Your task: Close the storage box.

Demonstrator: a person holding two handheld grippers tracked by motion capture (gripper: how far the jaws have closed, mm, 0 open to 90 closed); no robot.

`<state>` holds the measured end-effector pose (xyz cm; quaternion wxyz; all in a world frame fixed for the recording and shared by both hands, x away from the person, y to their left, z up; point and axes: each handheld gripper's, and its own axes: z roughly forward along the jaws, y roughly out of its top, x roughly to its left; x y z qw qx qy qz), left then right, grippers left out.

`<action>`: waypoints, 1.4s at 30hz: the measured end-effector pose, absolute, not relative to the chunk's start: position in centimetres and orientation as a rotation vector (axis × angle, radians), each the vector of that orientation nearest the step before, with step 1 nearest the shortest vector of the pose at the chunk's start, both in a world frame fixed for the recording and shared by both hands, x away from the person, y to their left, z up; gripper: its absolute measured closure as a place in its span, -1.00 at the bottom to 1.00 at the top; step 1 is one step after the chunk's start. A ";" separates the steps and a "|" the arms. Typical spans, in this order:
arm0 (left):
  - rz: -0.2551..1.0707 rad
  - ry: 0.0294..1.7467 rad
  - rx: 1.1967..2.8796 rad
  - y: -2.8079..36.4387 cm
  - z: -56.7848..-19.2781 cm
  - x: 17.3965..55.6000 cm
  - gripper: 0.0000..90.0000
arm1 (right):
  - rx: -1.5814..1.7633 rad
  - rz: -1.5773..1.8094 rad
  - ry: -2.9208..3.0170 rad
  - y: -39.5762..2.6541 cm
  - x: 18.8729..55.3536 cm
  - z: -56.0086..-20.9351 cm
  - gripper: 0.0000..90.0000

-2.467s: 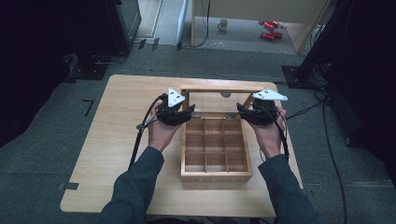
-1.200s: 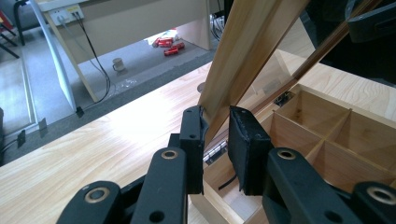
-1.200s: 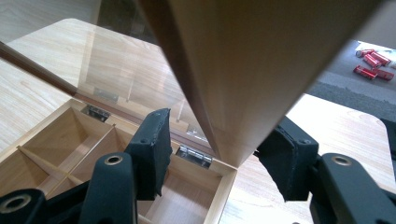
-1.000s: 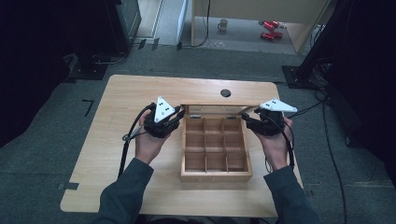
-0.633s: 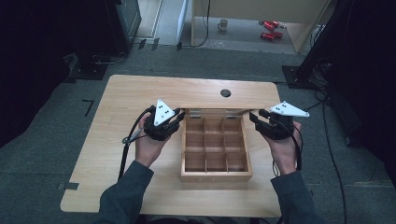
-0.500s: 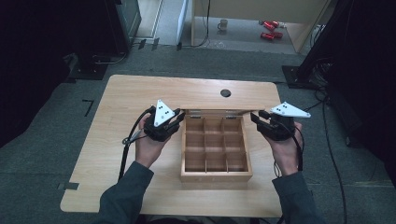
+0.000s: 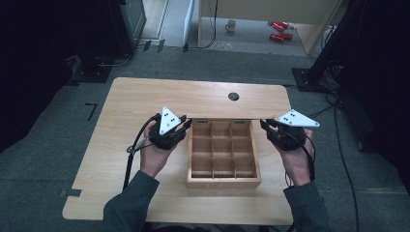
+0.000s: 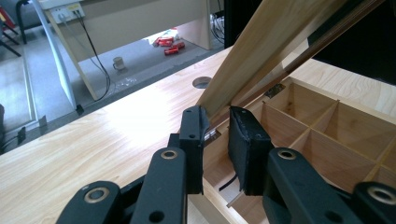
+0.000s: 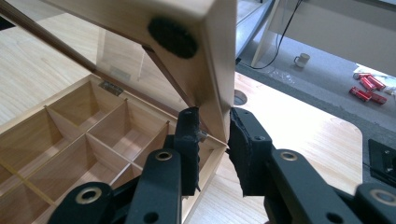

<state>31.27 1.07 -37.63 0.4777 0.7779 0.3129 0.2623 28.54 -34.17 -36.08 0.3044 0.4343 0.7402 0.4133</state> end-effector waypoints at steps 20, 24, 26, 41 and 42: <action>0.635 0.767 1.899 1.1 -38.5 30.0 0.65 | 1.131 1.122 1.965 -34.5 26.5 -36.5 0.68; 0.635 0.764 1.898 1.1 -38.6 29.7 0.64 | 1.134 1.132 1.962 -34.5 26.1 -36.7 0.68; 0.634 0.767 1.894 1.1 -38.6 29.6 0.64 | 1.136 1.137 1.959 -34.5 25.9 -36.7 0.68; 0.623 0.770 1.884 1.1 -39.1 28.8 0.61 | 1.147 1.176 1.939 -34.5 24.6 -37.1 0.64; 0.623 0.771 1.881 1.1 -39.2 28.7 0.60 | 1.146 1.176 1.938 -34.5 24.5 -37.1 0.63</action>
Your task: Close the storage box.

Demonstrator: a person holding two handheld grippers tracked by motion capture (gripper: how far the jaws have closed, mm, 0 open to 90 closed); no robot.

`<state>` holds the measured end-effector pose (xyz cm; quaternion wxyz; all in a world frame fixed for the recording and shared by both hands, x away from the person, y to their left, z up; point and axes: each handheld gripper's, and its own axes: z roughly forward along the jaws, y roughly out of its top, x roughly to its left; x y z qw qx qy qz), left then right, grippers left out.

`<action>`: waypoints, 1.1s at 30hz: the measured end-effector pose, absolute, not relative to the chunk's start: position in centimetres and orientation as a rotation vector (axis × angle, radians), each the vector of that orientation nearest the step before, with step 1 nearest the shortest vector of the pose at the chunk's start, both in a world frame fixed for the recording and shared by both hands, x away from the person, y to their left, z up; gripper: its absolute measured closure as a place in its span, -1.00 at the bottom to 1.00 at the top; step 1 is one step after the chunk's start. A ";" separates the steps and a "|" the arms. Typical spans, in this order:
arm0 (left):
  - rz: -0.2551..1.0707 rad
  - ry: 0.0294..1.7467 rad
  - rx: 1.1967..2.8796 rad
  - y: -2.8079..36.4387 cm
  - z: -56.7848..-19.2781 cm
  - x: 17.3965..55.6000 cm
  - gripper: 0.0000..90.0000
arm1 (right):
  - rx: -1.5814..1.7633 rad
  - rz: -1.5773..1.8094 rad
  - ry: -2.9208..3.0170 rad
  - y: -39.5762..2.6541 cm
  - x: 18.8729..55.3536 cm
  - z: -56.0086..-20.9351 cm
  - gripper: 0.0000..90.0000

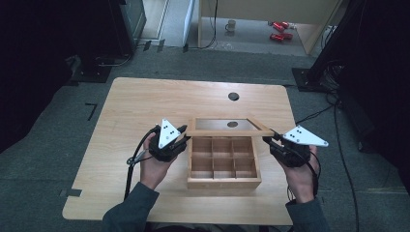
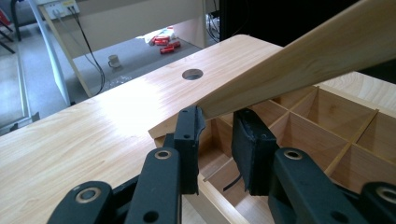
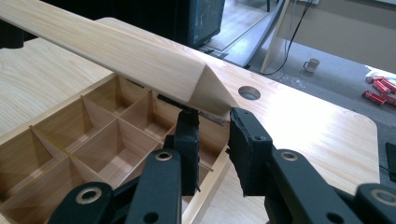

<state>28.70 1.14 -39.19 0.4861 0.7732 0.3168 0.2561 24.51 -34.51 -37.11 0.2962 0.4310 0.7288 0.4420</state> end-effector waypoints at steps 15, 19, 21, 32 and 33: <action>0.610 0.775 1.887 1.2 -39.7 28.0 0.58 | 1.173 1.203 1.928 -34.5 23.5 -37.8 0.60; 0.607 0.774 1.887 1.2 -39.7 27.9 0.58 | 1.174 1.214 1.924 -34.5 23.2 -37.9 0.60; 0.607 0.774 1.883 1.2 -39.8 27.8 0.57 | 1.174 1.218 1.920 -34.5 23.0 -37.9 0.60; 0.593 0.772 1.887 1.3 -40.1 27.4 0.56 | 1.182 1.231 1.918 -34.5 22.3 -38.3 0.60; 0.594 0.770 1.890 1.3 -40.1 27.3 0.56 | 1.185 1.232 1.918 -34.5 22.2 -38.3 0.60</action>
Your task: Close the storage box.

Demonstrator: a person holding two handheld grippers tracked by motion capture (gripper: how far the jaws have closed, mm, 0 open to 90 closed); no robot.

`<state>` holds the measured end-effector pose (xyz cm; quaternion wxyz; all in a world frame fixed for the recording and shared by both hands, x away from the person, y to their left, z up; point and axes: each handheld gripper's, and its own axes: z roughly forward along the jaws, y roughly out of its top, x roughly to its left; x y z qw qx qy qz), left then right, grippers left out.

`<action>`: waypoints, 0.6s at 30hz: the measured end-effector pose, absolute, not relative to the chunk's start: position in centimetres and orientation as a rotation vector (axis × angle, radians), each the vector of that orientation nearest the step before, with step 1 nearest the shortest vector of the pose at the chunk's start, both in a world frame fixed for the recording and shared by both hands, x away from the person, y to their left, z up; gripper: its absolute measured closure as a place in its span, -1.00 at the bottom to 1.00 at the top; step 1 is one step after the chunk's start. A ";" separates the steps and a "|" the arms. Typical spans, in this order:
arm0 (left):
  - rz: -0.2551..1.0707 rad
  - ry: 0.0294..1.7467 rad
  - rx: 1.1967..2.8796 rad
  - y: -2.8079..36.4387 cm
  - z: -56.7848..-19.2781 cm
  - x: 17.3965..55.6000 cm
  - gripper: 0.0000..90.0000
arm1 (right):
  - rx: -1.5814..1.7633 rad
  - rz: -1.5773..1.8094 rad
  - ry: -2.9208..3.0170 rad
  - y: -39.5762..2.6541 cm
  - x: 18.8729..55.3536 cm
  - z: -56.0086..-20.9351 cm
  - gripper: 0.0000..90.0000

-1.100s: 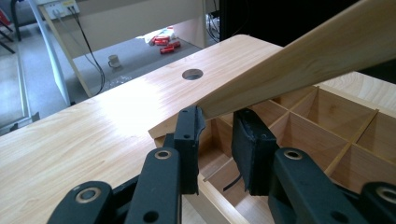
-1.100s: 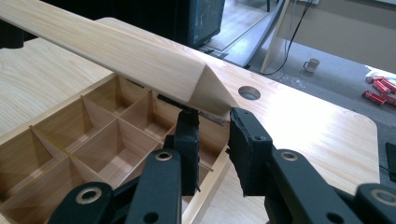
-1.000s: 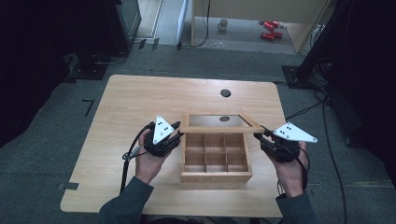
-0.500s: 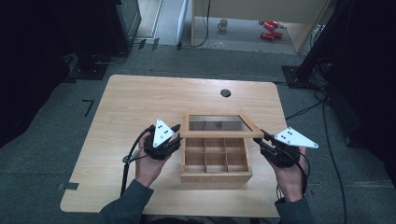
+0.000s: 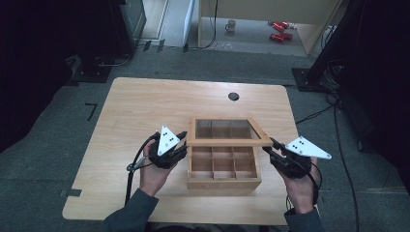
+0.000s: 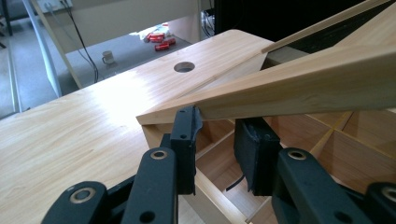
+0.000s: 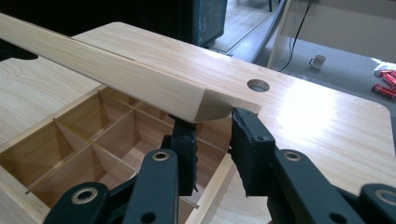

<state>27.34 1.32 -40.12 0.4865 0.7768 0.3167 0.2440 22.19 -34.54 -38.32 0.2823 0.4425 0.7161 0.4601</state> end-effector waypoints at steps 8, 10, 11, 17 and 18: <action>0.589 0.768 1.894 1.4 -40.5 26.9 0.54 | 1.192 1.234 1.923 -34.5 21.7 -38.8 0.59; 0.589 0.768 1.895 1.3 -40.6 26.8 0.54 | 1.196 1.236 1.923 -34.5 21.6 -38.9 0.59; 0.590 0.768 1.895 1.3 -40.6 26.7 0.53 | 1.197 1.237 1.923 -34.5 21.6 -39.0 0.59; 0.595 0.758 1.905 1.3 -40.9 26.5 0.50 | 1.205 1.238 1.928 -34.6 21.4 -39.4 0.59; 0.592 0.759 1.904 1.3 -40.9 26.4 0.50 | 1.206 1.239 1.928 -34.6 21.4 -39.5 0.59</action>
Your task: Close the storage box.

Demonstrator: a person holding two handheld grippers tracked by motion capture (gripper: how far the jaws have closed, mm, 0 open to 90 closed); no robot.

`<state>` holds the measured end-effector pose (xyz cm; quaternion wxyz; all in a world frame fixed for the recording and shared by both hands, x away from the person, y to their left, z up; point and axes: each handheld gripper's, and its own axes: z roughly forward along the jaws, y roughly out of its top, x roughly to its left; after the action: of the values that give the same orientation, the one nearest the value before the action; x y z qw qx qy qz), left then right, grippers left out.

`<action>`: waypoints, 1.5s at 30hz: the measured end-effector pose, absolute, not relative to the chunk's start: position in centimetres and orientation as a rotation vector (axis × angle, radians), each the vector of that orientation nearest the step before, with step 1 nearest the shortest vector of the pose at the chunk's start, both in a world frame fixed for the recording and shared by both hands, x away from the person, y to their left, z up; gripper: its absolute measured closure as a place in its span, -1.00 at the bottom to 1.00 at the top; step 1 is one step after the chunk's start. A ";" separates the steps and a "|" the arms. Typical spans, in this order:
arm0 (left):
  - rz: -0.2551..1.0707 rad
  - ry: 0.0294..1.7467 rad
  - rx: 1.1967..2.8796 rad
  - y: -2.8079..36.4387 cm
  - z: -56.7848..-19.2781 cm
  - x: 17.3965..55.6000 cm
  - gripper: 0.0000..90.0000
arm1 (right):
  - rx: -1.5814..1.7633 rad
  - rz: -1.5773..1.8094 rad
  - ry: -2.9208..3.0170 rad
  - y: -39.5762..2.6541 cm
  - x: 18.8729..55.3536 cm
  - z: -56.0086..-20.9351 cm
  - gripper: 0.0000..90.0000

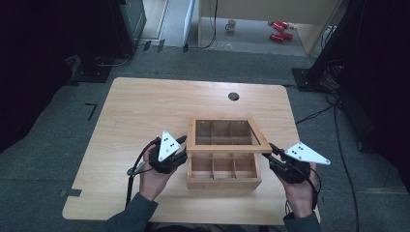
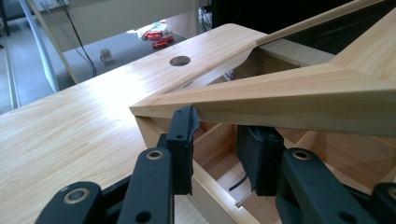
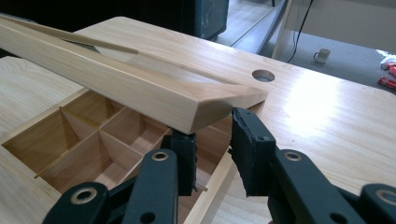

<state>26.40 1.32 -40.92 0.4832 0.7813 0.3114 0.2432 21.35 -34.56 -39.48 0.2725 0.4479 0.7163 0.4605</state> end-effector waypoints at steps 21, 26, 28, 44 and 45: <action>0.576 0.760 1.902 1.4 -41.5 25.7 0.48 | 1.218 1.242 1.939 -34.6 20.9 -40.4 0.58; 0.565 0.760 1.901 1.5 -41.8 25.3 0.45 | 1.228 1.238 1.945 -34.6 20.7 -40.7 0.58; 0.560 0.758 1.903 1.5 -41.8 25.2 0.43 | 1.234 1.234 1.947 -34.6 20.6 -40.8 0.58; 0.470 0.754 1.931 1.6 -43.4 23.0 0.14 | 1.289 1.210 1.977 -34.8 19.4 -42.8 0.51; 0.469 0.754 1.935 1.5 -43.5 22.8 0.11 | 1.293 1.205 1.982 -34.9 19.3 -43.0 0.50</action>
<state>22.80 1.53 -43.52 0.4848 0.7949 0.3098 0.1927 19.30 -34.86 -42.95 0.2408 0.4725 0.7244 0.4405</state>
